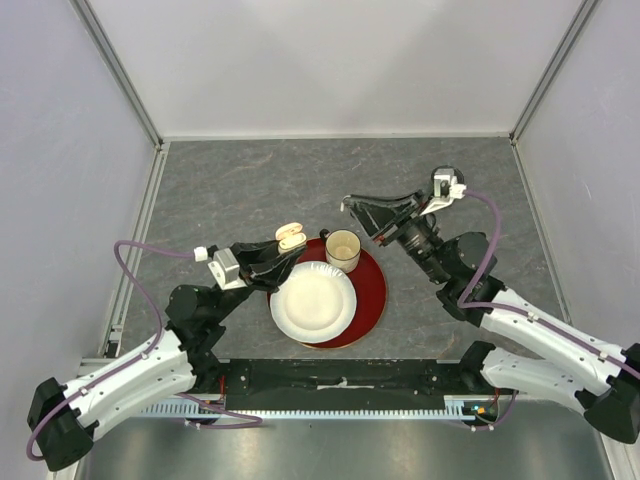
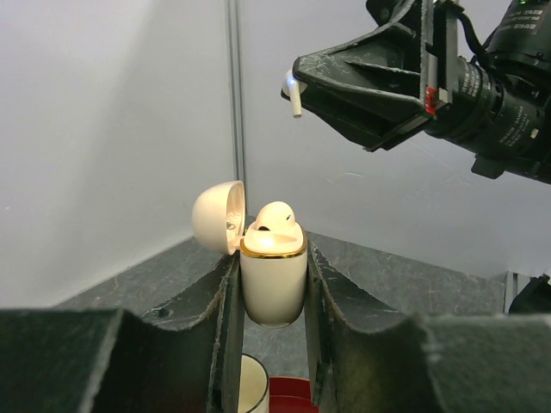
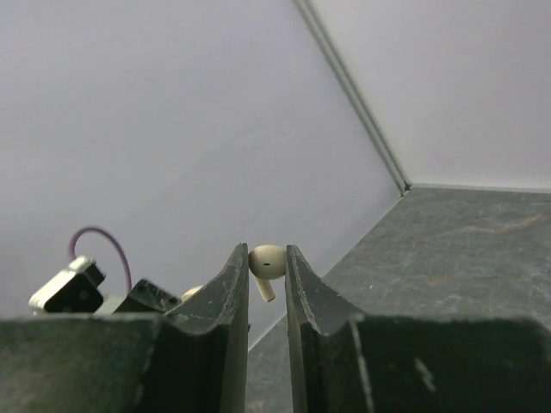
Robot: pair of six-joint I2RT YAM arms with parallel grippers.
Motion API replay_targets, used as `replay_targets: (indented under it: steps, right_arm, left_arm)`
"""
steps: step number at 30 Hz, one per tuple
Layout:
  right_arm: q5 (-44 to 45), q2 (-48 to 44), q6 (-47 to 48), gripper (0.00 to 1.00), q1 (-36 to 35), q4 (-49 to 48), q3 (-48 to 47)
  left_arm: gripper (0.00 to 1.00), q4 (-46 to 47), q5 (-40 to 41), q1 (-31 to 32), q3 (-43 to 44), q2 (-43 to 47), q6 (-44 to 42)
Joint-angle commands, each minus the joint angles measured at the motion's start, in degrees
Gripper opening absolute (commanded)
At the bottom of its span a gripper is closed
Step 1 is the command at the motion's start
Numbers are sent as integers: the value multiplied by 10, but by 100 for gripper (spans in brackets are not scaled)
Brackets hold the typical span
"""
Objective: Insert the wireless bluetooth earbuds into the charging case
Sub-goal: Pick up the earbud from the center of the board, then place the earbud in the charging case.
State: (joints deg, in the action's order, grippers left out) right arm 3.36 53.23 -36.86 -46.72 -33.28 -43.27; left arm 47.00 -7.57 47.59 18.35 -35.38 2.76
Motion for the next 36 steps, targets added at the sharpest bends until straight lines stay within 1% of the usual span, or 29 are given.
replay_targets:
  steps: [1, 5, 14, 18, 23, 36]
  right_arm:
    - [-22, 17, 80, 0, -45, -74, -6]
    - [-3, 33, 112, 0, -98, -93, -8]
    - [25, 86, 147, 0, -166, -142, -19]
    - [29, 109, 146, 0, -176, -164, -26]
    - [22, 123, 142, 0, -177, -169, -38]
    - [45, 137, 132, 0, -177, -162, -38]
  left_arm:
    - [2, 49, 8, 0, 0, -6, 14]
    - [2, 52, 5, 0, 1, -9, 13]
    - [2, 65, -1, 0, -4, -17, 19]
    - [2, 67, -2, 0, -5, -18, 20]
    - [2, 70, -3, 0, -5, -22, 18]
    - [2, 104, -13, 0, -7, -44, 29]
